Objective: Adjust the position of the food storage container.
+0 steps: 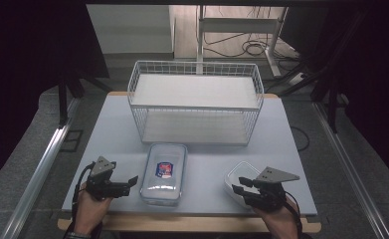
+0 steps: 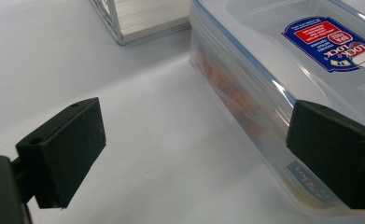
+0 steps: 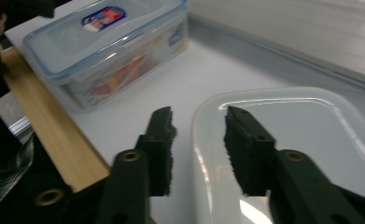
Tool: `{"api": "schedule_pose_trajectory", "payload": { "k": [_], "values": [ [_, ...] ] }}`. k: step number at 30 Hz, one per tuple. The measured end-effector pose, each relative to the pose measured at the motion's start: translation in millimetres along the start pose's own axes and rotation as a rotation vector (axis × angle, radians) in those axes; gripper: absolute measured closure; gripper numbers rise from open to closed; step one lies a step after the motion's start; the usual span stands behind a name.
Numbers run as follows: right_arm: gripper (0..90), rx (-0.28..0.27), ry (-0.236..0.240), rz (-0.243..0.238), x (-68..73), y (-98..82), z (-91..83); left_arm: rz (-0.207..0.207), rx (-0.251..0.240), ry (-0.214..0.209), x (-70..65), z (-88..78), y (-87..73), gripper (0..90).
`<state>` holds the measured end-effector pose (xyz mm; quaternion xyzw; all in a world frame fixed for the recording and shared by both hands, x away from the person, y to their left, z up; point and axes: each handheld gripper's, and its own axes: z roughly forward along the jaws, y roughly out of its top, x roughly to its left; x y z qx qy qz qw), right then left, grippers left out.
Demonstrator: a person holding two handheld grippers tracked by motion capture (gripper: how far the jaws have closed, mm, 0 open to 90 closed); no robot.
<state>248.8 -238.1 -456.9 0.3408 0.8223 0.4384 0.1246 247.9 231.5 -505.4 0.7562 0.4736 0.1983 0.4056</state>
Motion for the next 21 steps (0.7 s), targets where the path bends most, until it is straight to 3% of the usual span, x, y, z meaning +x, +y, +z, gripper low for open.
{"api": "schedule_pose_trajectory", "payload": {
  "k": [6,8,14,16,21],
  "values": [
    [83.3,0.046,0.060,-0.040,11.6,-0.5,8.4,-0.015,-0.004,0.002,3.0,-0.9,-0.7,4.7],
    [88.2,0.093,0.066,-0.077,17.6,-1.5,14.2,-0.014,-0.001,0.005,3.4,-0.7,-1.0,4.8],
    [88.8,0.160,0.048,-0.082,16.5,-5.2,21.1,-0.017,0.011,0.010,3.7,0.4,-1.3,5.3],
    [88.9,0.179,0.032,-0.067,10.0,-8.2,19.8,-0.017,0.014,0.011,3.6,0.9,-1.4,5.4],
    [88.9,0.175,0.016,-0.048,-0.1,-10.0,16.0,-0.018,0.023,0.009,3.0,3.1,-1.7,5.5]
  ]
}}
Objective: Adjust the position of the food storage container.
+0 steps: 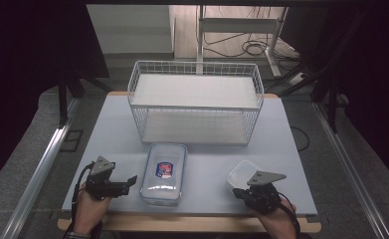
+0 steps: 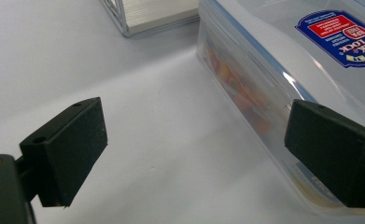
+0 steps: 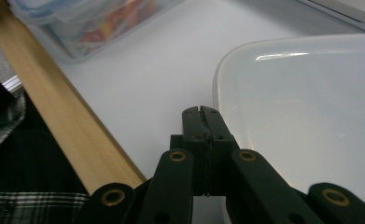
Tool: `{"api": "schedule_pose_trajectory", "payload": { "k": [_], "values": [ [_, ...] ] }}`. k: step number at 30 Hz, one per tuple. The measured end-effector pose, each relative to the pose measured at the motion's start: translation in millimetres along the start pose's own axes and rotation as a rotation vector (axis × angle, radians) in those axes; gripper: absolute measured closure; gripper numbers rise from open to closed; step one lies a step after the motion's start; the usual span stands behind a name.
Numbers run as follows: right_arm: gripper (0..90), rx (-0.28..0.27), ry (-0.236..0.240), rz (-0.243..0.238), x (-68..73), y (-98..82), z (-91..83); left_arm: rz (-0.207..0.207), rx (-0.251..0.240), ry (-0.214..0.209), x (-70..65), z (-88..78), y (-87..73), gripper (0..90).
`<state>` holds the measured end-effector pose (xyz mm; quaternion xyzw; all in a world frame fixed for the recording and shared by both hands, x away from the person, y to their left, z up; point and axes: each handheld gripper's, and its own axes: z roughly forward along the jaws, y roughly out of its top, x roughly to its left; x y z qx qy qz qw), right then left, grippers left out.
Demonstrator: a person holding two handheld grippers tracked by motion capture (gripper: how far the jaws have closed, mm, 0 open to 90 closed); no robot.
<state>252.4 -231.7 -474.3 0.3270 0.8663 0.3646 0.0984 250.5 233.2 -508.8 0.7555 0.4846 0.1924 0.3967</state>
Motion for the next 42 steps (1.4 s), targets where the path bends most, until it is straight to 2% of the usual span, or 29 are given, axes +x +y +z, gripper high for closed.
{"api": "schedule_pose_trajectory", "payload": {
  "k": [5,10,20,27,30,32,33,34,36,40,42],
  "values": [
    [88.9,-0.003,-0.024,0.030,-13.5,-4.2,-4.2,0.000,0.009,-0.007,-0.4,2.0,-0.5,5.5],
    [88.9,-0.028,-0.048,0.083,-34.2,-9.3,-10.2,0.009,0.015,-0.007,0.2,5.9,-2.3,5.2],
    [89.0,-0.041,-0.083,0.112,-57.1,-14.6,-17.8,0.015,0.021,-0.010,0.2,8.7,-3.3,5.2],
    [89.0,-0.007,-0.150,0.146,-73.6,-24.1,-21.7,0.018,0.033,-0.008,0.9,9.0,-3.9,5.8],
    [88.9,-0.007,-0.155,0.158,-77.2,-26.2,-22.3,0.034,0.036,0.003,1.2,9.8,-4.8,5.8],
    [88.9,0.015,-0.191,0.161,-82.2,-29.0,-23.5,0.040,0.037,0.005,1.2,10.3,-5.4,5.7],
    [88.9,0.021,-0.218,0.179,-88.5,-32.8,-25.3,0.041,0.038,0.007,1.1,10.4,-5.4,5.8],
    [88.9,0.021,-0.218,0.179,-88.5,-32.8,-25.3,0.043,0.038,0.006,1.2,10.6,-5.5,5.8],
    [88.8,0.023,-0.249,0.203,-95.7,-37.3,-29.4,0.047,0.046,0.007,1.4,10.5,-5.3,5.8],
    [88.8,0.009,-0.234,0.198,-93.7,-36.4,-30.2,0.064,0.054,-0.012,1.3,9.6,-6.1,6.9],
    [88.7,0.002,-0.214,0.180,-88.2,-33.0,-28.6,0.078,0.074,-0.051,-0.8,8.3,-5.7,14.7]
  ]
}}
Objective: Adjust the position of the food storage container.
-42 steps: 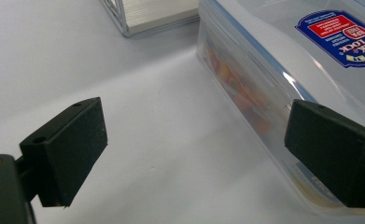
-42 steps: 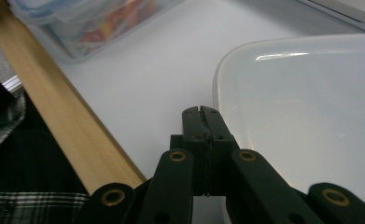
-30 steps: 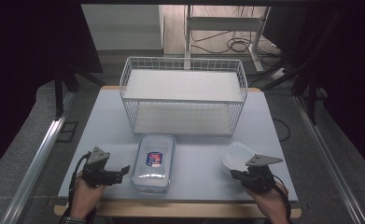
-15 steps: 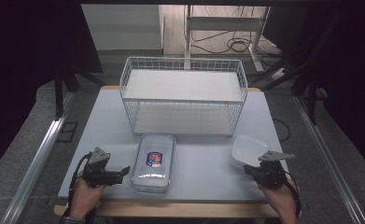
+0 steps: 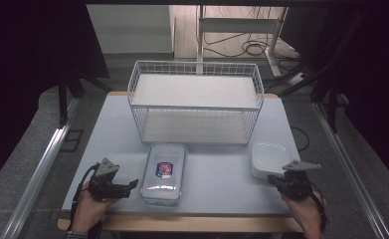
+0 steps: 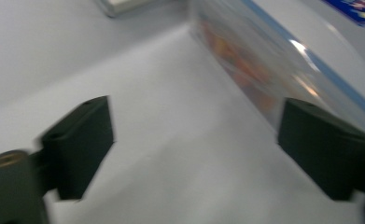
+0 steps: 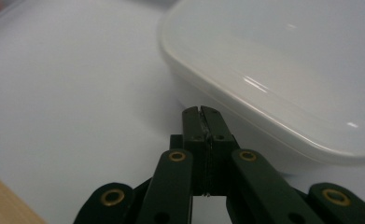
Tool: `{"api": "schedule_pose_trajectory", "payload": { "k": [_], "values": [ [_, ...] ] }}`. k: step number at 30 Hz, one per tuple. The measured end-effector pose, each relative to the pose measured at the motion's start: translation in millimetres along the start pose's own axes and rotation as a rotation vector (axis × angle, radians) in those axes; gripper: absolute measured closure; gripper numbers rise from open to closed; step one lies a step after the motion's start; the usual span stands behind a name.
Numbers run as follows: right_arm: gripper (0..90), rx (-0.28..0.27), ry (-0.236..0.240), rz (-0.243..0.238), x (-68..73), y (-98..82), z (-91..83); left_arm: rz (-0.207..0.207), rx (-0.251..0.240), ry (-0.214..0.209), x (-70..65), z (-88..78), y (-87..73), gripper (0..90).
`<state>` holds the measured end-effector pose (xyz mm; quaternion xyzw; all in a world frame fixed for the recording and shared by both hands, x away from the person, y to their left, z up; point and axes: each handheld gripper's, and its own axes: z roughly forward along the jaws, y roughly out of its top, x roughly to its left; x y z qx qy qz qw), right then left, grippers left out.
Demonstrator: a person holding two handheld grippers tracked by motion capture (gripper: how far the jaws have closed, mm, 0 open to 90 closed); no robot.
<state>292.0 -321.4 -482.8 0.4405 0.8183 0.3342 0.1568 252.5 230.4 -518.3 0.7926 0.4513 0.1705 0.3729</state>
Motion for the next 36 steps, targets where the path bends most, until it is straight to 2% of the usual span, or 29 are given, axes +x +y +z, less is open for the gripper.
{"api": "schedule_pose_trajectory", "payload": {
  "k": [1,2,3,4,5,6,8,9,12,15,22,24,25,26,27,29,31,32,34,36],
  "values": [
    [88.6,-0.003,0.009,-0.012,3.5,1.1,0.4,0.023,0.021,-0.027,-3.4,-0.5,-0.2,23.3],
    [88.2,-0.009,0.034,-0.041,11.1,2.9,1.2,0.042,0.045,-0.052,-6.7,-0.4,-0.2,42.5],
    [88.2,-0.009,0.034,-0.041,11.1,2.9,1.2,0.064,0.064,-0.079,-8.9,0.0,-0.1,42.5],
    [88.2,-0.015,0.052,-0.052,16.6,3.9,1.4,0.080,0.083,-0.115,-12.2,1.3,0.1,57.9],
    [88.2,-0.015,0.052,-0.052,16.6,3.9,1.4,0.085,0.107,-0.143,-15.6,3.2,0.8,57.9],
    [87.9,-0.024,0.078,-0.047,22.1,4.9,1.3,0.097,0.122,-0.146,-18.8,4.9,1.5,69.9],
    [87.7,-0.027,0.088,-0.042,24.5,5.6,1.3,0.126,0.151,-0.180,-24.6,8.8,2.1,72.3],
    [87.4,-0.028,0.098,-0.045,27.6,6.2,1.1,0.135,0.151,-0.180,-26.5,9.3,2.4,77.5],
    [86.7,-0.024,0.114,-0.059,34.4,7.0,1.7,0.149,0.151,-0.227,-33.5,12.7,5.0,80.0],
    [86.2,-0.007,0.137,-0.083,43.1,7.0,3.5,0.151,0.144,-0.251,-43.0,18.9,8.9,82.2],
    [87.0,-0.007,0.169,-0.107,55.9,8.4,5.3,0.173,0.120,-0.315,-69.3,33.4,19.3,83.0],
    [87.3,-0.002,0.176,-0.112,58.9,9.0,5.9,0.172,0.101,-0.344,-79.4,40.6,23.0,82.9],
    [87.5,-0.002,0.177,-0.116,60.3,9.2,6.5,0.160,0.086,-0.374,-85.6,46.4,24.6,82.9],
    [87.6,0.001,0.179,-0.119,61.8,9.3,6.9,0.152,0.082,-0.401,-90.2,50.7,25.7,82.7],
    [87.8,0.002,0.184,-0.119,62.8,9.3,7.1,0.158,0.085,-0.409,-94.3,54.0,26.7,82.7],
    [88.1,0.000,0.188,-0.124,63.9,9.1,7.6,0.182,0.095,-0.389,-96.1,55.7,27.8,83.0],
    [88.5,-0.002,0.205,-0.121,66.0,9.2,7.9,0.171,0.097,-0.356,-86.8,52.9,28.4,83.8],
    [88.5,-0.003,0.214,-0.121,67.9,9.3,8.4,0.161,0.095,-0.325,-77.5,50.0,29.2,84.4],
    [88.6,-0.004,0.229,-0.131,72.8,9.9,10.1,0.107,0.074,-0.246,-53.1,44.0,32.4,85.2],
    [88.6,-0.011,0.269,-0.130,81.7,11.1,15.1,0.060,0.052,-0.206,-33.3,42.6,36.4,85.5]
  ]
}}
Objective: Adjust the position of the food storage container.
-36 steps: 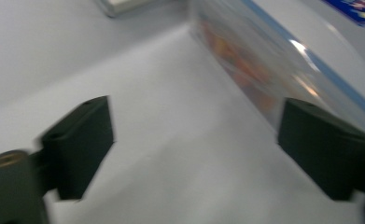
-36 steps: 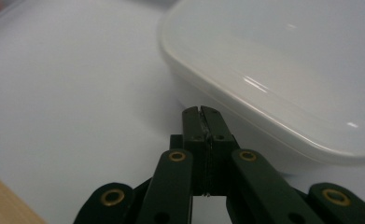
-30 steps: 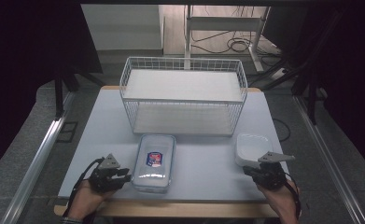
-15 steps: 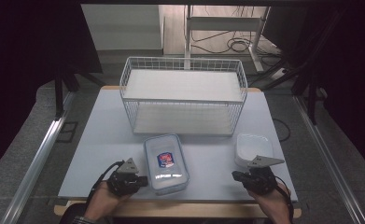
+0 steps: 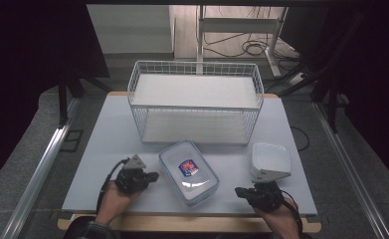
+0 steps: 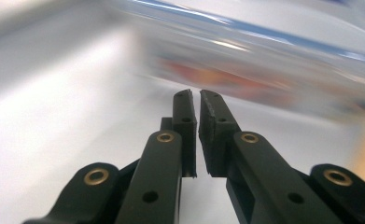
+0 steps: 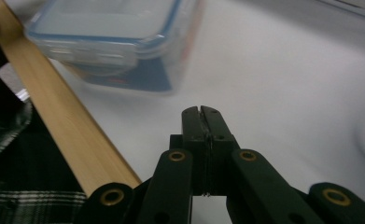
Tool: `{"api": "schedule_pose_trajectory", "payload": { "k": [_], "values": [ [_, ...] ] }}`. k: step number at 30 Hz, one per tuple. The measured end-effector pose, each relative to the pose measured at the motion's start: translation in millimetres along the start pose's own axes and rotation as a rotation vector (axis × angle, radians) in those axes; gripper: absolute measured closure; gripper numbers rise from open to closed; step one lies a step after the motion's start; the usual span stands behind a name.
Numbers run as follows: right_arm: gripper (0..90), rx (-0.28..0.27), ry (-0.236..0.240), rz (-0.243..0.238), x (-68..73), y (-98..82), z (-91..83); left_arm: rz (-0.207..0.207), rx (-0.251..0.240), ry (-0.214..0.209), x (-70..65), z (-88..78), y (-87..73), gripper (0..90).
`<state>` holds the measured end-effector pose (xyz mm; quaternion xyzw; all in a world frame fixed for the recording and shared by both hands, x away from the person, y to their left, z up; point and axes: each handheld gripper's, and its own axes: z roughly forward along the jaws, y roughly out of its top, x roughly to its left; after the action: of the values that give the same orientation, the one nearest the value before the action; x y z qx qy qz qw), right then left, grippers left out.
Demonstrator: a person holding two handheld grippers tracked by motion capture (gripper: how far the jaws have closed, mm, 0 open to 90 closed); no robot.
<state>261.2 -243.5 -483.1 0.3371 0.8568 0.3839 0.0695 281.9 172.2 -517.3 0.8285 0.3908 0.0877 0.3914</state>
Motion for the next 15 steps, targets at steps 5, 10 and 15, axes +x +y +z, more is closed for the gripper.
{"api": "schedule_pose_trajectory", "payload": {
  "k": [5,10,15],
  "values": [
    [88.7,0.016,0.041,-0.019,11.8,4.1,13.1,0.008,-0.003,0.084,43.2,11.0,20.9,85.0],
    [88.7,0.035,0.075,-0.027,22.2,11.6,31.9,0.038,-0.032,-0.017,59.7,34.1,43.3,84.1],
    [88.6,0.053,0.073,-0.009,24.7,16.8,44.8,0.048,-0.009,-0.044,56.2,39.5,39.9,86.4]
  ]
}}
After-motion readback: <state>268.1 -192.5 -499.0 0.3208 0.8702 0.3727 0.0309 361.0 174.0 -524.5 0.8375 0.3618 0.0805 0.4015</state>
